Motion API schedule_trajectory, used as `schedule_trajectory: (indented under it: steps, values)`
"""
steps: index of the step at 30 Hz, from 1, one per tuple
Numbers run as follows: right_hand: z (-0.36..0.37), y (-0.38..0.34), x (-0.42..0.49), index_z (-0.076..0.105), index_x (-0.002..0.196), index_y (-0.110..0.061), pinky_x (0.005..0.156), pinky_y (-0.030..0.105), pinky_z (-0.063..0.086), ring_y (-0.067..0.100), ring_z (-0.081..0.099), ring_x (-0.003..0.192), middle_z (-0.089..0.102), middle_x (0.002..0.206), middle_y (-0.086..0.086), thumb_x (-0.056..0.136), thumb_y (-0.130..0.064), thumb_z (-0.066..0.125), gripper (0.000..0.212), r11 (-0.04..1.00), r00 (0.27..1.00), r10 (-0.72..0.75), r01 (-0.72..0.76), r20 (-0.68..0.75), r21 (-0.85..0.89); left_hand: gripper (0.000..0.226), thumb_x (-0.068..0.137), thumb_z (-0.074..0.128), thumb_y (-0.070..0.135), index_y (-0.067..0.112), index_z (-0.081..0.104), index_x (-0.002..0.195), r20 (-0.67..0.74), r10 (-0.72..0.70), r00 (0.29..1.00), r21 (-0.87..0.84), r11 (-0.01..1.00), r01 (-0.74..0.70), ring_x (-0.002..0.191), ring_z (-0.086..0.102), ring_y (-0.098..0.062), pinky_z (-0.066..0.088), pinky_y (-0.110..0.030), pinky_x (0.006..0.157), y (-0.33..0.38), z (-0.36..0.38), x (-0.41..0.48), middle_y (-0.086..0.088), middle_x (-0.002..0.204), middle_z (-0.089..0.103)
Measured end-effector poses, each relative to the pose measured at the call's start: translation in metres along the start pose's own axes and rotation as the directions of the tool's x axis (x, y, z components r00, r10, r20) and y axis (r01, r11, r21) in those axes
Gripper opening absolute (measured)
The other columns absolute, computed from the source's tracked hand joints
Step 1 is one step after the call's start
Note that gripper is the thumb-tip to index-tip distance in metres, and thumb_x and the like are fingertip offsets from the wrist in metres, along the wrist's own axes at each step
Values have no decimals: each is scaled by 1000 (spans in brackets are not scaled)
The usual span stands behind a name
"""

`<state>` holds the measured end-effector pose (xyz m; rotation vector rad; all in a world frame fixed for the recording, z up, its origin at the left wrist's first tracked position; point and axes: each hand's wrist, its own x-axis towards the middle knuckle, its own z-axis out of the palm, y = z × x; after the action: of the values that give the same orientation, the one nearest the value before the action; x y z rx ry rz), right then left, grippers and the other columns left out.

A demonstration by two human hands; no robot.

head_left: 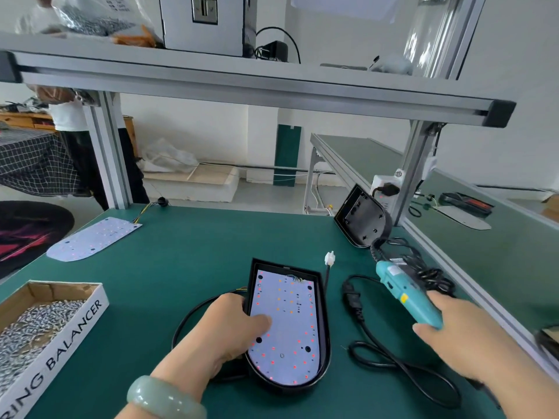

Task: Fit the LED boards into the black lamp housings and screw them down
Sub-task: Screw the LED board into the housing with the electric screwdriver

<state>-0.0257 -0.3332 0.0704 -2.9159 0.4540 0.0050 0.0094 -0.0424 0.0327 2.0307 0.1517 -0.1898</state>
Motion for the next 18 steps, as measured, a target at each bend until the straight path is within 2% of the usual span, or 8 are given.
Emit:
schedule_trajectory:
  steps: [4,6,7,8,10,13,15,18]
  values:
    - [16,-2,-5,40,136,-31,71,24,45,14,55,84,46,108,-1,89,-46,59,53,995,999,21,-17,35,-101,14,81,62,21,9,66,74,-21,27,999,58,998,-26,50,51,-15,37,-15,45,-1,-1,0,1,62,66]
    - [15,-12,-5,46,132,-25,87,28,46,19,51,104,46,118,2,89,-53,55,52,983,999,3,-12,-46,-184,24,82,62,31,12,59,67,-83,78,994,170,983,-63,50,47,-15,35,-21,48,-1,-2,-1,5,56,59]
    - [13,-20,-7,49,128,-24,89,28,45,19,50,108,48,120,1,90,-52,53,48,985,993,-25,5,-114,-170,29,83,61,36,14,55,64,-114,105,988,226,971,-77,50,44,-15,33,-23,48,-1,-3,-1,6,53,53]
    - [11,-31,-10,54,124,-23,86,28,45,18,52,106,53,119,-1,92,-48,52,41,994,980,-62,44,-188,-99,33,83,60,40,15,52,63,-134,124,983,265,960,-85,50,42,-15,32,-24,48,-1,-3,-2,7,51,49]
    - [9,-54,-17,63,100,-25,72,27,45,15,60,89,65,99,-6,94,-38,51,18,986,953,-138,158,-268,54,36,85,58,42,14,48,64,-152,134,979,300,950,-84,51,40,-16,30,-26,48,-1,-3,-1,6,52,45]
    - [16,-83,-9,48,67,-18,55,28,40,20,56,69,58,70,-2,96,-21,44,29,961,972,-204,221,-116,164,34,89,55,39,11,47,71,-156,109,982,314,948,-55,56,39,-19,30,-27,51,-5,-3,0,1,61,46]
    - [22,-101,5,35,64,-17,52,27,32,24,48,71,48,68,1,97,-16,41,34,968,978,-203,209,-59,137,31,91,54,35,10,49,74,-144,83,986,290,956,-38,58,40,-20,31,-27,53,-7,-3,1,0,64,48]
    - [31,-122,22,55,85,-14,65,28,36,30,60,89,63,92,8,98,-22,45,18,983,976,-171,179,-137,47,29,92,52,31,9,48,73,-138,56,989,258,966,-19,58,40,-21,31,-28,54,-9,-5,2,-1,65,48]
